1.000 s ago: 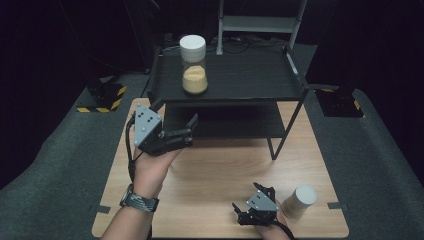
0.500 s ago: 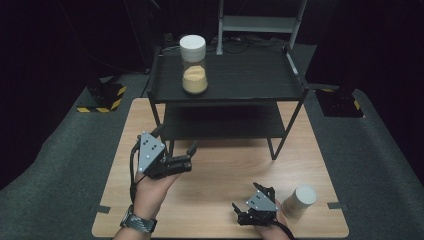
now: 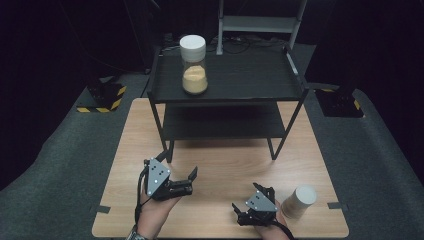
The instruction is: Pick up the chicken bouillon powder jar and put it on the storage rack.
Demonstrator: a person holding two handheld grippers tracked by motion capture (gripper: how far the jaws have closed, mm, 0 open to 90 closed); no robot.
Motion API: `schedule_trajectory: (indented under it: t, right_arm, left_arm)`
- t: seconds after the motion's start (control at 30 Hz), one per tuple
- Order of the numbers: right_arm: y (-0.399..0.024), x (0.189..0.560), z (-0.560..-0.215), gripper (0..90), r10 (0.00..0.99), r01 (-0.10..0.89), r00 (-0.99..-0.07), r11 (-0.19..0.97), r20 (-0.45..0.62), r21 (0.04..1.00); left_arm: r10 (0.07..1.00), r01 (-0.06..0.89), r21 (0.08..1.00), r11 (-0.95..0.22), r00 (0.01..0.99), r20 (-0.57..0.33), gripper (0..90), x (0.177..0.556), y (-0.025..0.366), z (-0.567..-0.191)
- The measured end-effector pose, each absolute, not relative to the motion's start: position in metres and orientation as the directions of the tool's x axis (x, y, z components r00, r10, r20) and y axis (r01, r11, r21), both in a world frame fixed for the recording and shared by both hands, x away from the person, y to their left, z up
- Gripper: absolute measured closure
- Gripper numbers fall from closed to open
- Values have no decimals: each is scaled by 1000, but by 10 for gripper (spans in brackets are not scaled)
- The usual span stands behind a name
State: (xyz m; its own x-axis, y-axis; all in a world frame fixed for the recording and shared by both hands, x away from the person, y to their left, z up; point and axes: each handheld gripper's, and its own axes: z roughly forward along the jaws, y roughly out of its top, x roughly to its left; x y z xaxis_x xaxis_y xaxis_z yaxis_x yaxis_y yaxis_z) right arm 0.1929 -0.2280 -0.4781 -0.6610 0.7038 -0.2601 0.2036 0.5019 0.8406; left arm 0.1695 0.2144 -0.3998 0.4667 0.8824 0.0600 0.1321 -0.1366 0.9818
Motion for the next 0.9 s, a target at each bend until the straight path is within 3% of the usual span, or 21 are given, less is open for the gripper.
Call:
schedule_trajectory:
  t: [0.5,0.9]
  right_arm:
    - [-226,191,-479,6,709,202,-653,503,-268,840]
    - [-225,191,-479,6,711,203,-649,505,-271,839]
  left_arm:
    - [870,248,947,-204,490,59,3,167,211,-453]
    - [850,358,887,-290,522,68,3,182,205,-471]
